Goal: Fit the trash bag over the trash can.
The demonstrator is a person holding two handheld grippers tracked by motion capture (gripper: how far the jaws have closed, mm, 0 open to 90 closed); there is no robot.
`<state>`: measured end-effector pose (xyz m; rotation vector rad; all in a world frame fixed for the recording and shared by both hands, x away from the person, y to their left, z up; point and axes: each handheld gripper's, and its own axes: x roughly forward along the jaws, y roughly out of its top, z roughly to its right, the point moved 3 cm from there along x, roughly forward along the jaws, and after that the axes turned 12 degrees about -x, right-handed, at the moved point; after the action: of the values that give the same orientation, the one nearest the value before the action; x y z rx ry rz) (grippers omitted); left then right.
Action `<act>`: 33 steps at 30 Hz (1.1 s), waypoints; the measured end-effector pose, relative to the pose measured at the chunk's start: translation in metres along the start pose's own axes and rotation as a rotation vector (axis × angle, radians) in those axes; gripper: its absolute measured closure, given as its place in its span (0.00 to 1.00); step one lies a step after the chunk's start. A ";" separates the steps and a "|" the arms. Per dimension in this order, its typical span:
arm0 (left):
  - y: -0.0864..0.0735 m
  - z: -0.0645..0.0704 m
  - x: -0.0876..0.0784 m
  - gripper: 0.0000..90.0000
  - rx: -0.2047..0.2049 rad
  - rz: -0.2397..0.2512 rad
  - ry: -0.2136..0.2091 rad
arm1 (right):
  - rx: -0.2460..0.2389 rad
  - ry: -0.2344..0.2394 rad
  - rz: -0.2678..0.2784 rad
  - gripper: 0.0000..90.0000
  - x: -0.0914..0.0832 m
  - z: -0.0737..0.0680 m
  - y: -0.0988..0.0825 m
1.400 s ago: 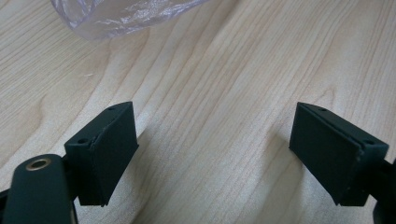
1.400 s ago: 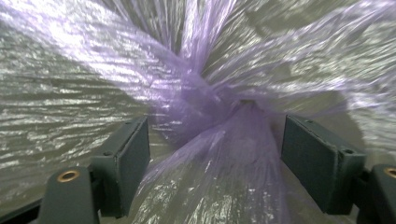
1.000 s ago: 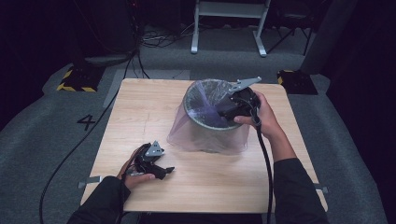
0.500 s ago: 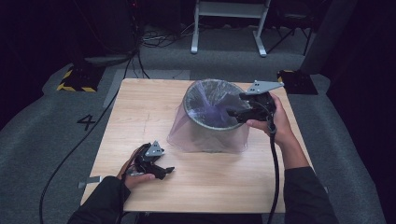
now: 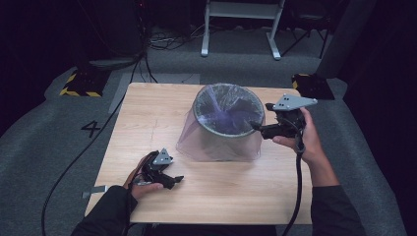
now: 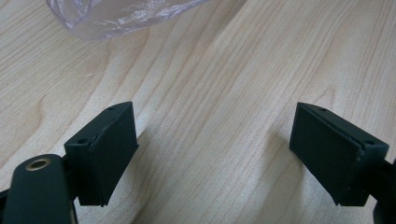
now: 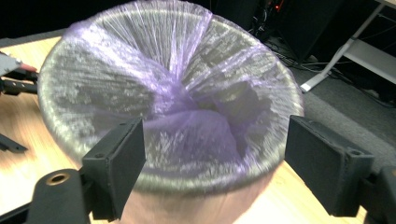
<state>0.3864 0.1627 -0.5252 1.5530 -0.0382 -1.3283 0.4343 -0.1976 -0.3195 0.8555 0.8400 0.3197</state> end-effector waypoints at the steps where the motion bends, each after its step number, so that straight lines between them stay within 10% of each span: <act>1: 0.000 0.000 0.000 0.16 0.000 0.001 0.000 | 0.001 -0.001 0.001 0.21 -0.001 0.000 -0.001; 33: 0.000 0.000 0.000 0.16 0.000 0.000 0.000 | -0.045 -0.047 -0.188 0.19 -0.004 -0.021 -0.067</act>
<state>0.3865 0.1627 -0.5252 1.5530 -0.0383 -1.3280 0.4111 -0.2313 -0.3761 0.7338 0.8591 0.1523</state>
